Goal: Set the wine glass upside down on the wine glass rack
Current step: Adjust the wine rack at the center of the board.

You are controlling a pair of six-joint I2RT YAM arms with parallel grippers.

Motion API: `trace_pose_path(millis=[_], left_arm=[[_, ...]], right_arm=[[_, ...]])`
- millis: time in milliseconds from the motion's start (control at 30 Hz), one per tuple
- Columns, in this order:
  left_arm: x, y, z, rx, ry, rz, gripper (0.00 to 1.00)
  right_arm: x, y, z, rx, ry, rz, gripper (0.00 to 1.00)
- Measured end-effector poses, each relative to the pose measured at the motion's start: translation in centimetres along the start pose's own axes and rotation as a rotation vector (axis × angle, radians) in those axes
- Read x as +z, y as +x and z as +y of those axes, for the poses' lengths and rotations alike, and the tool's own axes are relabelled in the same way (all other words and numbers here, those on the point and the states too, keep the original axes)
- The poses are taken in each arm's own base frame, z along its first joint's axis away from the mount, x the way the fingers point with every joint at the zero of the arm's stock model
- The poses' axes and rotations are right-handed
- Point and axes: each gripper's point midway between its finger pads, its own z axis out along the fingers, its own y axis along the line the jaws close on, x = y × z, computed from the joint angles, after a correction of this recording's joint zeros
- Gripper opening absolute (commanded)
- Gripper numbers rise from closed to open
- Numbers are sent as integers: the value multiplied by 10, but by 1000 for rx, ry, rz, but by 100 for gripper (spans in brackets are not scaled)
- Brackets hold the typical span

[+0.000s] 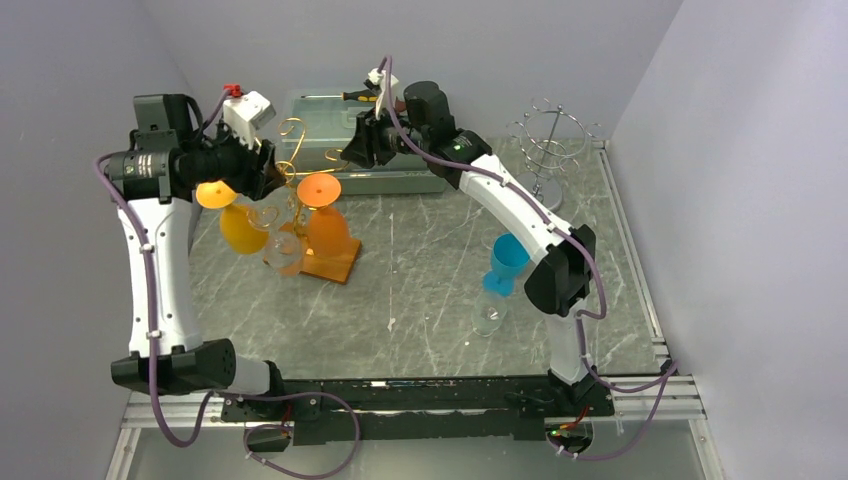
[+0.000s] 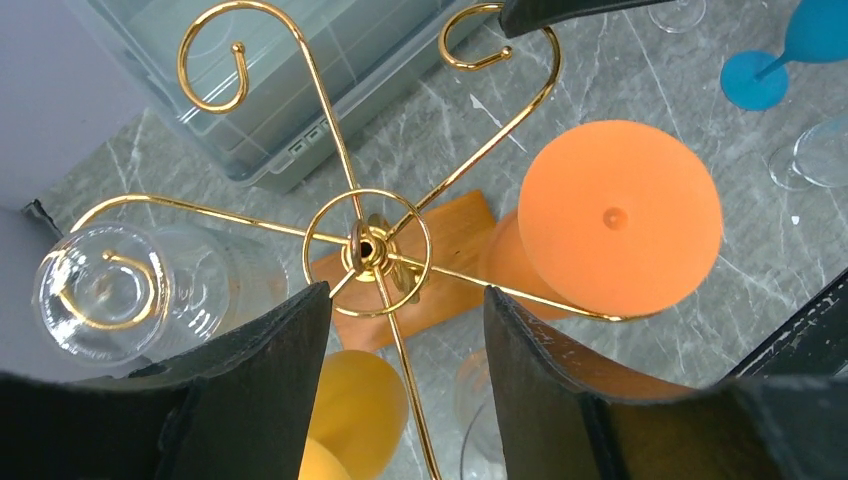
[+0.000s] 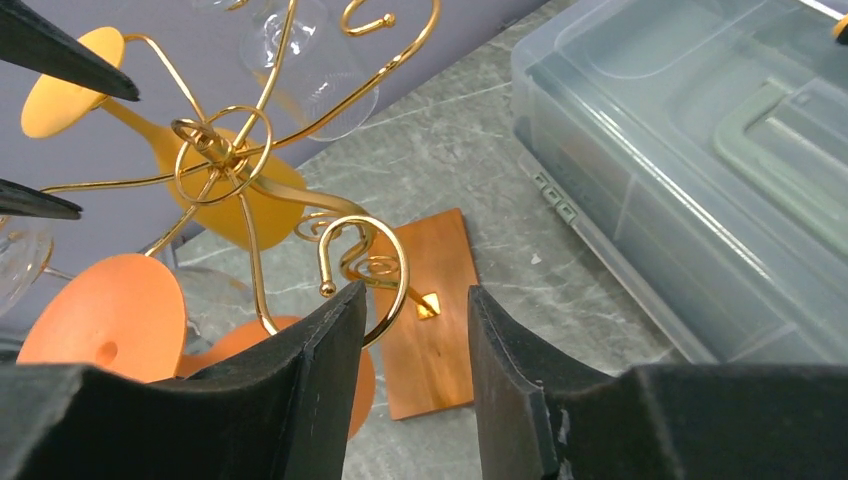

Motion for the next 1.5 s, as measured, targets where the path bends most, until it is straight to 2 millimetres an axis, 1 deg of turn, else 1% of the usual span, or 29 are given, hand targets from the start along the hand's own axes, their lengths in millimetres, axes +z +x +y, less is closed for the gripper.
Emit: trace_pose_path(millis=[67,167,333,367,400,433,467,567,667,867,1033,1200,1400,1500], left_arm=[[8,1,0,3,12,15,59],[17,3,3,7,14,33,56],[24,4,9,27,-6,47,50],[24,4,9,33,-10,48,48],[25,4,11,41,-16,47,46],[26,4,12,48,-22,48,45],[26,5,13,54,-26,51,43],[29,10,16,60,-34,64,38],[29,11,17,71,-40,72,36],[29,11,17,77,-40,71,34],[30,9,16,83,-37,67,31],[31,9,14,89,-32,67,30],[33,9,14,96,-33,67,28],[34,8,14,101,-35,66,26]], right_arm=[[2,5,0,14,-12,7,43],[2,3,0,21,-21,-1,42],[2,4,0,32,-39,-5,41],[2,4,0,34,-41,-5,43],[2,4,0,36,-42,-7,50],[3,4,0,37,-42,-7,59],[3,5,-1,38,-41,-8,64],[3,7,-6,48,-34,-10,65],[2,6,-10,68,-35,-22,63],[0,-2,-4,126,-84,-46,49],[1,-1,8,188,-157,-51,48],[1,-1,14,217,-186,-47,47],[-1,-2,18,244,-206,-44,39],[0,0,18,256,-207,-42,39]])
